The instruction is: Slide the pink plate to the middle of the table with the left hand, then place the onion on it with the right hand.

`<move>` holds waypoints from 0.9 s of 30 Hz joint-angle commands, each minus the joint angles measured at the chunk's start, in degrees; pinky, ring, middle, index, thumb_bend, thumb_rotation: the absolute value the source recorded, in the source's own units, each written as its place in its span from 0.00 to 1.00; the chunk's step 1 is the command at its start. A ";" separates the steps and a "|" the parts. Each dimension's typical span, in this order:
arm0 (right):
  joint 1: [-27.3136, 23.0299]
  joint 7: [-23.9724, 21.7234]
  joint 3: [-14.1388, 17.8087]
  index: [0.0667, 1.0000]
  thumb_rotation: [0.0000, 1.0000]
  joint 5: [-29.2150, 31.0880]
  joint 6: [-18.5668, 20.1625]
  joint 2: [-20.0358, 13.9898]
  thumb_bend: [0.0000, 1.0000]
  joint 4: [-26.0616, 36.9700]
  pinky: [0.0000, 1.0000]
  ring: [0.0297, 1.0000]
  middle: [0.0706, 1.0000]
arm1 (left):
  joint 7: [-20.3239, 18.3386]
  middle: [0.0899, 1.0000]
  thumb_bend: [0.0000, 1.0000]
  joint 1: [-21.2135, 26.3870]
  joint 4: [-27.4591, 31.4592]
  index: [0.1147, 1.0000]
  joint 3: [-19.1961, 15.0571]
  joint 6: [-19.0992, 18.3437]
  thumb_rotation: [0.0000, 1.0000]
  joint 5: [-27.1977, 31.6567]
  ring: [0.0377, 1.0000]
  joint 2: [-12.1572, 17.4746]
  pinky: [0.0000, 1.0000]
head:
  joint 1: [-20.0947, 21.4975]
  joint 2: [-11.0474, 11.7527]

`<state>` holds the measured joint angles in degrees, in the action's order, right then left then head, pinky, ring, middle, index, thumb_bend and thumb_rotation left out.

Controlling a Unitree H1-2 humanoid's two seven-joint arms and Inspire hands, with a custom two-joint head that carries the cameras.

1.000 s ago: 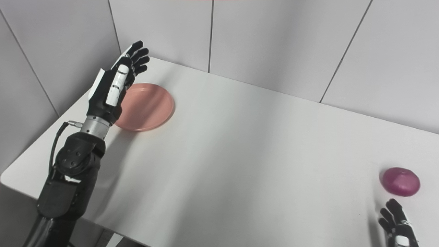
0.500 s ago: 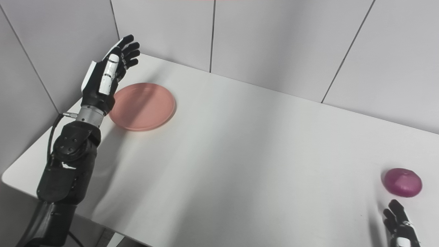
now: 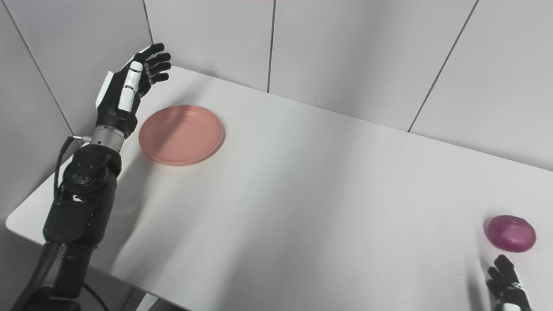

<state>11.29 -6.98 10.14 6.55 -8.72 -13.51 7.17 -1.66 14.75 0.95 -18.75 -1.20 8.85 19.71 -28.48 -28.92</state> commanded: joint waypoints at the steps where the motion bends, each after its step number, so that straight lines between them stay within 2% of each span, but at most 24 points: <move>1: -0.94 0.05 0.41 0.90 0.97 0.51 -1.29 -0.64 0.67 -0.40 0.93 0.93 0.93 | 0.64 0.80 0.39 3.05 1.11 0.77 -0.87 0.51 1.00 0.39 0.82 2.05 0.79 | 0.01 -0.03; 14: -0.88 0.01 0.40 0.89 0.96 1.16 -0.61 -0.71 0.67 0.18 0.92 0.92 0.92 | 1.45 0.77 0.35 5.39 -3.52 0.74 -2.69 -0.75 1.00 1.54 0.78 3.95 0.77 | -0.01 0.00; 27: -0.67 0.17 0.42 0.87 0.95 0.96 -0.03 -0.83 0.68 0.64 0.85 0.89 0.90 | 0.85 0.76 0.33 8.86 -13.95 0.73 -3.38 2.14 1.00 1.80 0.78 5.01 0.76 | -0.05 -0.18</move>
<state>11.35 -6.99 10.14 7.32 -8.71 -13.64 7.18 -0.89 20.22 -13.37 -21.66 -1.47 9.98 22.52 -28.56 -29.00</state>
